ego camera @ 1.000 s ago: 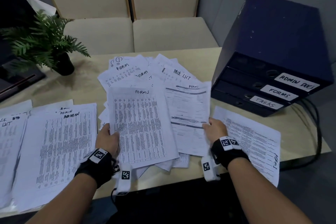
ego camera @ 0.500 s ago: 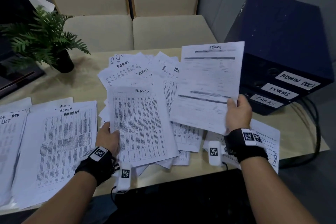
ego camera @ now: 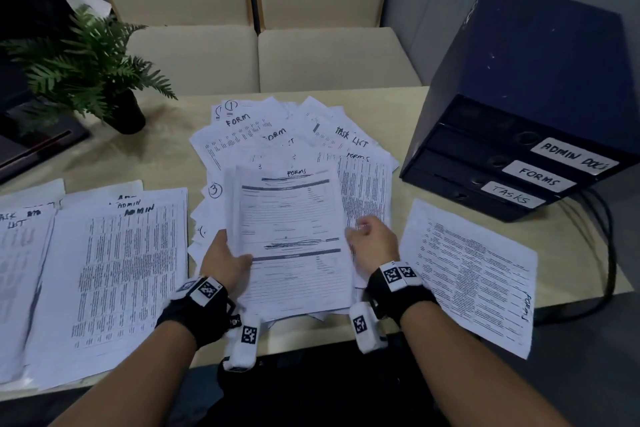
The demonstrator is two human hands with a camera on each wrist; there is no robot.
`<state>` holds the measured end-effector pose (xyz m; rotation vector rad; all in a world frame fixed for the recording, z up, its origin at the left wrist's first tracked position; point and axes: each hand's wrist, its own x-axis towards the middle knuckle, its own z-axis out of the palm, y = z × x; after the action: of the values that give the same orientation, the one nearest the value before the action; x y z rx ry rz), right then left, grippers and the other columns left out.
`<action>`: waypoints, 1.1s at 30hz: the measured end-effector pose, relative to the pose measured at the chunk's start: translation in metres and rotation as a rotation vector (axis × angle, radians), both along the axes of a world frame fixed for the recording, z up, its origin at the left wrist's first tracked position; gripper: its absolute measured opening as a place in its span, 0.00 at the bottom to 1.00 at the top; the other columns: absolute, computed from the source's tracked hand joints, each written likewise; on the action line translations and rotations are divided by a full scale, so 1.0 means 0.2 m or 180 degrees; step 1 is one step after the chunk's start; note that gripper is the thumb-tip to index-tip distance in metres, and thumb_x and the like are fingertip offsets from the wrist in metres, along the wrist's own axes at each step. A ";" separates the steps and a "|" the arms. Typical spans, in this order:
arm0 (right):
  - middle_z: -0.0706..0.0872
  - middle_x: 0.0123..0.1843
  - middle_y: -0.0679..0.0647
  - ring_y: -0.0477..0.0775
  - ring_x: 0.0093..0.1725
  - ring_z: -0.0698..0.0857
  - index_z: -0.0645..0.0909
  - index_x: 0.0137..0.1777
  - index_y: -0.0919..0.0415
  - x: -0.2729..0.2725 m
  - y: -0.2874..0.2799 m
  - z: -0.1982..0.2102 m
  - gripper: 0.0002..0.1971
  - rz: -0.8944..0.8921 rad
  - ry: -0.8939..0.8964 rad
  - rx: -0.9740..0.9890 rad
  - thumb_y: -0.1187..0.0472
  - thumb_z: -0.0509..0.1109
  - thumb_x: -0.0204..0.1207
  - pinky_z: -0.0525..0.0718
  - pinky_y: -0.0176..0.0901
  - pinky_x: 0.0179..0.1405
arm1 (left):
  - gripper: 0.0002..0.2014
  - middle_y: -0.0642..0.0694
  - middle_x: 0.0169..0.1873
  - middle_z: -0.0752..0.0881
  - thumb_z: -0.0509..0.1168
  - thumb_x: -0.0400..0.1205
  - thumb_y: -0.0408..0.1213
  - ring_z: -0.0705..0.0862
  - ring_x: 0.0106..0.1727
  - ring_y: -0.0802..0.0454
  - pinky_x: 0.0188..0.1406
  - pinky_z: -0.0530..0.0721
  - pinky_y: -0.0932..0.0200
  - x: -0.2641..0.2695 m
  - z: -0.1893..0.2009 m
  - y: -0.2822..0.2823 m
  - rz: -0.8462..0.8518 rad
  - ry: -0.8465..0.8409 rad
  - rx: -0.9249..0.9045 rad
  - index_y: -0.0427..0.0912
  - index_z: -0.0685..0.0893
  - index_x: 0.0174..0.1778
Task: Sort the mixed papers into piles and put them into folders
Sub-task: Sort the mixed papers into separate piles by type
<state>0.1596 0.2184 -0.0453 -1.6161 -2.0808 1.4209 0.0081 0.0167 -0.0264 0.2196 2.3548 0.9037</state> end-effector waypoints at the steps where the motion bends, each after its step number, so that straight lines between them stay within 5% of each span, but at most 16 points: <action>1: 0.81 0.56 0.54 0.58 0.55 0.82 0.79 0.63 0.59 0.01 0.04 -0.01 0.18 -0.0331 -0.0021 0.0136 0.54 0.74 0.75 0.83 0.53 0.59 | 0.15 0.37 0.45 0.81 0.66 0.80 0.28 0.82 0.42 0.40 0.31 0.79 0.59 0.00 0.01 0.00 0.0103 -0.0068 0.0026 0.31 0.71 0.60; 3: 0.74 0.70 0.59 0.62 0.68 0.74 0.70 0.74 0.60 0.04 0.09 0.00 0.30 -0.0491 -0.0543 0.0378 0.49 0.73 0.75 0.78 0.59 0.66 | 0.09 0.40 0.35 0.75 0.61 0.81 0.22 0.73 0.29 0.48 0.13 0.74 0.69 0.00 0.01 -0.01 0.0179 -0.0163 0.0127 0.31 0.69 0.54; 6: 0.72 0.75 0.62 0.65 0.71 0.74 0.65 0.78 0.63 0.07 0.13 0.02 0.33 -0.0306 -0.0853 0.0123 0.50 0.71 0.78 0.78 0.55 0.65 | 0.07 0.40 0.35 0.77 0.58 0.81 0.22 0.72 0.28 0.51 0.13 0.74 0.67 0.00 0.00 -0.03 0.0272 -0.0156 0.0171 0.32 0.70 0.52; 8: 0.79 0.68 0.60 0.61 0.58 0.82 0.69 0.74 0.63 0.07 0.15 0.01 0.24 -0.0244 -0.0674 0.0083 0.56 0.68 0.82 0.82 0.45 0.50 | 0.08 0.42 0.36 0.79 0.57 0.81 0.22 0.74 0.29 0.51 0.17 0.76 0.66 0.00 -0.01 -0.02 0.0300 -0.0176 0.0213 0.33 0.72 0.54; 11: 0.80 0.48 0.55 0.54 0.38 0.77 0.75 0.60 0.60 0.09 0.18 0.05 0.08 -0.0301 -0.0336 0.0318 0.63 0.62 0.84 0.70 0.37 0.26 | 0.09 0.45 0.36 0.79 0.57 0.80 0.21 0.74 0.30 0.52 0.16 0.76 0.71 0.00 -0.02 -0.02 0.0379 -0.0171 0.0263 0.36 0.73 0.54; 14: 0.77 0.36 0.50 0.56 0.36 0.76 0.73 0.49 0.59 0.12 0.21 0.14 0.03 -0.0781 0.0384 0.0720 0.65 0.60 0.84 0.71 0.40 0.28 | 0.10 0.40 0.45 0.83 0.59 0.79 0.22 0.80 0.41 0.43 0.40 0.80 0.56 -0.01 -0.04 -0.03 0.0275 -0.0099 0.0174 0.39 0.73 0.53; 17: 0.79 0.38 0.48 0.53 0.39 0.79 0.74 0.48 0.57 0.16 0.26 0.27 0.03 -0.1187 0.1034 0.1235 0.65 0.62 0.84 0.77 0.42 0.37 | 0.11 0.40 0.49 0.82 0.60 0.79 0.22 0.80 0.48 0.41 0.51 0.78 0.51 -0.03 -0.05 -0.04 0.0223 -0.0021 0.0128 0.39 0.72 0.54; 19: 0.81 0.42 0.52 0.50 0.41 0.79 0.74 0.49 0.57 0.18 0.28 0.33 0.03 -0.1251 0.1299 0.1366 0.65 0.63 0.83 0.77 0.39 0.41 | 0.12 0.41 0.49 0.82 0.60 0.79 0.21 0.79 0.48 0.42 0.50 0.77 0.52 -0.04 -0.06 -0.04 0.0189 0.0023 0.0125 0.39 0.73 0.55; 24: 0.82 0.38 0.49 0.45 0.36 0.79 0.73 0.46 0.55 0.21 0.20 0.37 0.05 -0.1192 0.1442 0.1403 0.65 0.63 0.83 0.76 0.30 0.33 | 0.13 0.37 0.49 0.83 0.58 0.79 0.21 0.80 0.47 0.42 0.45 0.75 0.53 -0.05 -0.05 -0.07 0.0087 0.0026 0.0143 0.35 0.74 0.58; 28: 0.83 0.42 0.57 0.51 0.40 0.80 0.71 0.42 0.44 0.24 0.13 0.44 0.12 -0.1490 0.1457 0.1697 0.62 0.65 0.82 0.78 0.41 0.41 | 0.17 0.39 0.51 0.83 0.58 0.79 0.21 0.78 0.47 0.45 0.46 0.73 0.56 -0.10 -0.01 -0.15 -0.0064 0.0048 0.0135 0.36 0.74 0.63; 33: 0.82 0.40 0.54 0.48 0.34 0.75 0.72 0.47 0.55 0.21 -0.01 0.48 0.05 -0.1377 0.1388 0.1553 0.64 0.64 0.83 0.74 0.36 0.31 | 0.15 0.41 0.49 0.85 0.58 0.79 0.24 0.82 0.42 0.43 0.42 0.79 0.55 -0.14 0.00 -0.21 -0.0077 -0.0113 0.0402 0.41 0.75 0.60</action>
<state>0.2010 0.2159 0.0511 -1.3032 -1.5473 0.9210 -0.0206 -0.0251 -0.0258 0.2798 2.2602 1.0372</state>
